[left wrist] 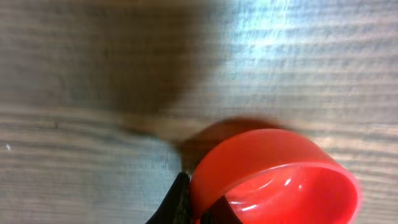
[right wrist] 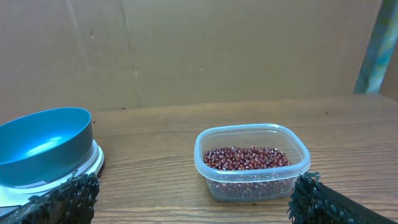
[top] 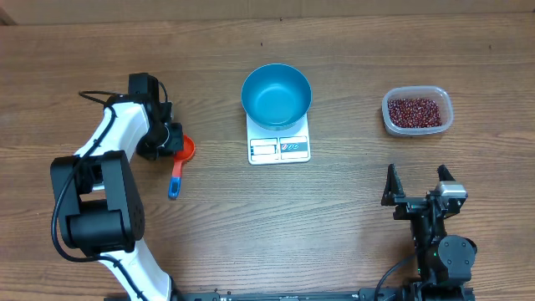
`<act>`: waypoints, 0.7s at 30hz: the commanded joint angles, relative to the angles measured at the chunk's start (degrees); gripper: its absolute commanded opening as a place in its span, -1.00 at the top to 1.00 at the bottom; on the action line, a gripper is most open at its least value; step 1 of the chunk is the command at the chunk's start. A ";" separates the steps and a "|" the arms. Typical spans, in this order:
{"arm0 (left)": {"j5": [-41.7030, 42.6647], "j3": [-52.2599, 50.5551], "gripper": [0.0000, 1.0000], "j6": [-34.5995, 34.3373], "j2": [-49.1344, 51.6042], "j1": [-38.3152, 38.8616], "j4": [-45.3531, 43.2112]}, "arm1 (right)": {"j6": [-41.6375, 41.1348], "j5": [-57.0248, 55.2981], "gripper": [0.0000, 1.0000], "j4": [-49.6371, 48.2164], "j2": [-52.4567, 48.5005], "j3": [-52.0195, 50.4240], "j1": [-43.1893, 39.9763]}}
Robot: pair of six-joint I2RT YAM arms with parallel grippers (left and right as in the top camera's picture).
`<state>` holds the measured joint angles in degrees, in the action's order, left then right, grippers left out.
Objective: Scoop item into bowl and weigh 150g on scale
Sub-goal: 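Lift the red cup with the left gripper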
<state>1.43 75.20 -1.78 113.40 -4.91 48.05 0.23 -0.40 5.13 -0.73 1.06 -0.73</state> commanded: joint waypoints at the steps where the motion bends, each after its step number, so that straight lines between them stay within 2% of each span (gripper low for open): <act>1: -1.86 2.01 0.92 -1.42 2.16 0.04 2.73 | 0.28 -0.13 -1.00 -0.31 0.57 -0.61 -0.17; 14: -1.86 16.96 0.91 -13.73 1.97 0.04 15.10 | 0.28 -0.13 -1.00 -0.31 0.57 -0.61 -0.17; 21: -1.84 19.91 0.92 -28.44 1.97 0.00 18.38 | 0.26 -0.13 -1.00 -0.31 0.57 -0.63 -0.17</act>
<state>0.16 93.06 -19.97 114.89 -4.91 65.43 0.23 -0.40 5.15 -0.73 1.06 -0.73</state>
